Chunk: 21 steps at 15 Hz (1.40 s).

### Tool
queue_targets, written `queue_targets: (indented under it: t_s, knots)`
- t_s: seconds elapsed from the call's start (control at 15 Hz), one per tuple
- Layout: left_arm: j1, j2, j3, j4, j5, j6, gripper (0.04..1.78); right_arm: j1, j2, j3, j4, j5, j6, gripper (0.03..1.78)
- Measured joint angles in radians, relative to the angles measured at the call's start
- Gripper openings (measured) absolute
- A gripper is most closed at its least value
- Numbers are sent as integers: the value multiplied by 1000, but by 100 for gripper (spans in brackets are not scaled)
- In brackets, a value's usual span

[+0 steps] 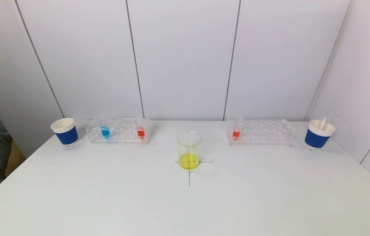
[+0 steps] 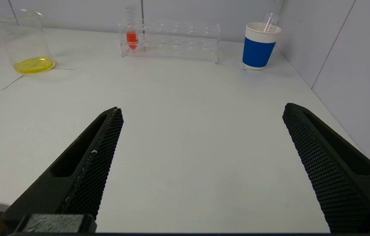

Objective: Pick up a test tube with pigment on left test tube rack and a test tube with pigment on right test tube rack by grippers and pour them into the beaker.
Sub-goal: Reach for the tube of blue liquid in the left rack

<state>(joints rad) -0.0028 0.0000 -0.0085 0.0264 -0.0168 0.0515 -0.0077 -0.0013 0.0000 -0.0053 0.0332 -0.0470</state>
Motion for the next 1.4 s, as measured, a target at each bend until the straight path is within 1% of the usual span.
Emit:
queue_targets:
  t_s: [0.13, 0.27, 0.53, 0.73, 0.87, 1.13, 1.27, 1.4]
  knots:
    - [0, 2, -40, 41, -14, 6, 176, 0, 0, 0, 0, 0, 0, 177]
    - [0, 25, -122, 89, -16, 6, 176, 0, 0, 0, 0, 0, 0, 177]
    - [-3, 179, -295, 96, -13, 7, 176, 0, 0, 0, 0, 0, 0, 177]
    - [-4, 356, -412, 30, 0, 35, 176, 0, 0, 0, 0, 0, 0, 177]
    - [-3, 486, -466, -46, 38, 94, 176, 0, 0, 0, 0, 0, 0, 177]
    - [-1, 698, -512, -179, 119, 151, 176, 0, 0, 0, 0, 0, 0, 177]
    - [0, 784, -524, -210, 128, 144, 176, 0, 0, 0, 0, 0, 0, 177]
    - [-1, 864, -530, -270, 116, 117, 176, 0, 0, 0, 0, 0, 0, 177]
